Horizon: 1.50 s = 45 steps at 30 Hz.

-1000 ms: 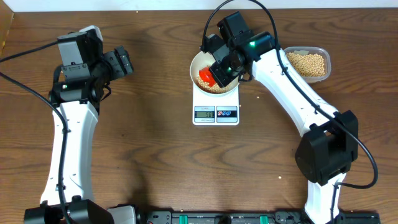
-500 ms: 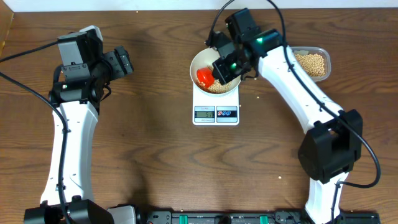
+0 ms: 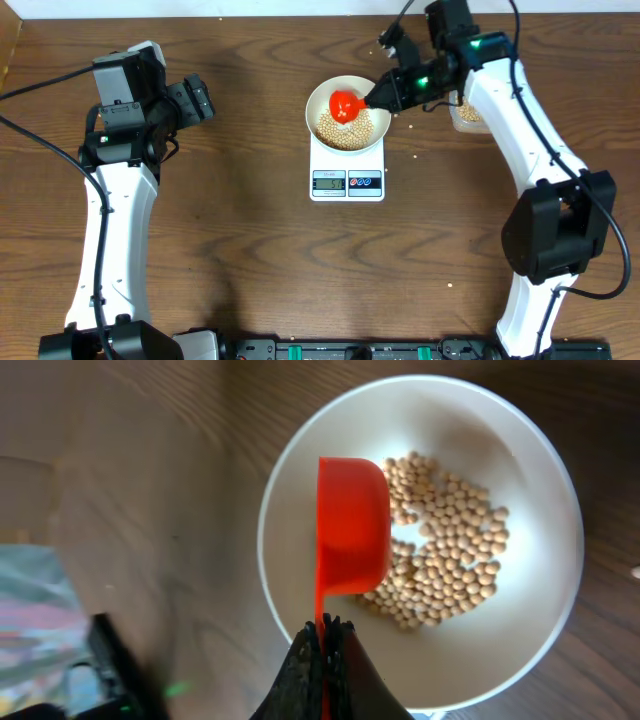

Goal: Scoop item into bowl and weigh 50g on scale
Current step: 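Lift the scoop out and move it right toward the bead tub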

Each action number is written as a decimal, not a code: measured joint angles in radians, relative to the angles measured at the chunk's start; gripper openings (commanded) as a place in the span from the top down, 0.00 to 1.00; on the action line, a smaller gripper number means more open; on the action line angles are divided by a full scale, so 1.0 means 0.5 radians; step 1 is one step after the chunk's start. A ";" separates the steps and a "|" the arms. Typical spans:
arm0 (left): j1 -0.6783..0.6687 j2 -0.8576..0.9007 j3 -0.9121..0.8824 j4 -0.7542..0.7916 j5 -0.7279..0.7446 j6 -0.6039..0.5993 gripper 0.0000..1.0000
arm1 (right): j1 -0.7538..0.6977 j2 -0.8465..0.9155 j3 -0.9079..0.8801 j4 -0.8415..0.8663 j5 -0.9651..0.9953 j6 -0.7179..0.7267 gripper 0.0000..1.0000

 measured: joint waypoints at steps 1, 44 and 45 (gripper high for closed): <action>0.000 0.000 0.000 0.000 0.000 0.000 0.09 | -0.014 0.000 0.000 0.004 -0.039 0.001 0.99; 0.000 0.000 0.000 0.000 0.000 0.000 0.09 | -1.012 -0.002 0.008 -0.320 -0.754 -0.137 0.99; 0.000 0.000 0.000 0.001 0.000 0.000 0.09 | -1.057 -0.002 0.008 -0.348 -0.745 -0.160 0.99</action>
